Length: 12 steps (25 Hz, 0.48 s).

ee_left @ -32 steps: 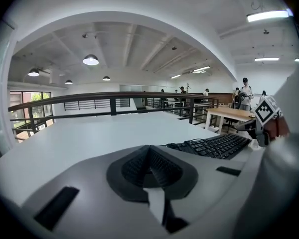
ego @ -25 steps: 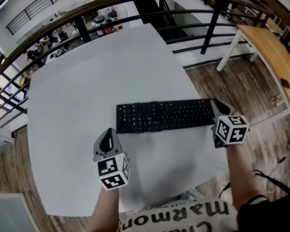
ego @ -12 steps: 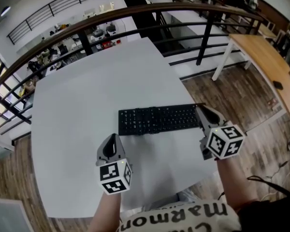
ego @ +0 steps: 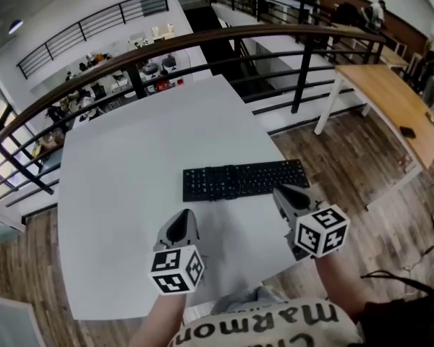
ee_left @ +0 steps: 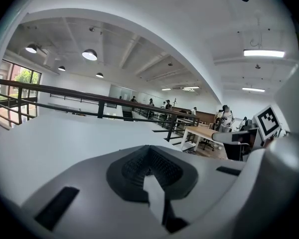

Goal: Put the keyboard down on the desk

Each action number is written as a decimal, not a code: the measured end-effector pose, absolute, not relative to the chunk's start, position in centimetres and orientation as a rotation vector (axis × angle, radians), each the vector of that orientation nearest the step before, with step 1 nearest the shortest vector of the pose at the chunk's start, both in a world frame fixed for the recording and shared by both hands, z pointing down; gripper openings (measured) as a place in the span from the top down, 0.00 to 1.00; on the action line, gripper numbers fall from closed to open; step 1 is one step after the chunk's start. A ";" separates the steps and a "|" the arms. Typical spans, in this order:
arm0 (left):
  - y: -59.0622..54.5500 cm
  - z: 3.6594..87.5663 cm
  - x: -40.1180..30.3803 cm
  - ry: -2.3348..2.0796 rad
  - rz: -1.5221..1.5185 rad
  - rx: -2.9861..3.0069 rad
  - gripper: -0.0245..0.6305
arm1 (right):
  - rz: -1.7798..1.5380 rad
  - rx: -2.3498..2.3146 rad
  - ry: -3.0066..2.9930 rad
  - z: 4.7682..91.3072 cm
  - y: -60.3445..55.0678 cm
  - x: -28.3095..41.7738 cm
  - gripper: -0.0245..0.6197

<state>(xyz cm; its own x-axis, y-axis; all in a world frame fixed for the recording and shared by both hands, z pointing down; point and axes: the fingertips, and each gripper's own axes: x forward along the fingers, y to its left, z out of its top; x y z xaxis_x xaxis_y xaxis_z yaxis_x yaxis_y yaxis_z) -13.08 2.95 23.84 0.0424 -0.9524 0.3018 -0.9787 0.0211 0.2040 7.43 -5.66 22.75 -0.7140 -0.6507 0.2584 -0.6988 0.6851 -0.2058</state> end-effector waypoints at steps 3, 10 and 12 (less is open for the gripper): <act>4.9 22.8 -12.9 -1.948 0.089 1.976 0.96 | 0.426 1.083 -2.733 22.7 -3.9 7.4 0.87; 9.4 20.3 -13.7 -1.985 0.041 1.963 0.96 | 0.413 1.046 -2.760 22.1 -0.8 7.5 0.87; 10.6 20.3 -13.7 -1.988 0.046 1.955 0.96 | 0.437 1.043 -2.762 22.3 0.0 7.5 0.87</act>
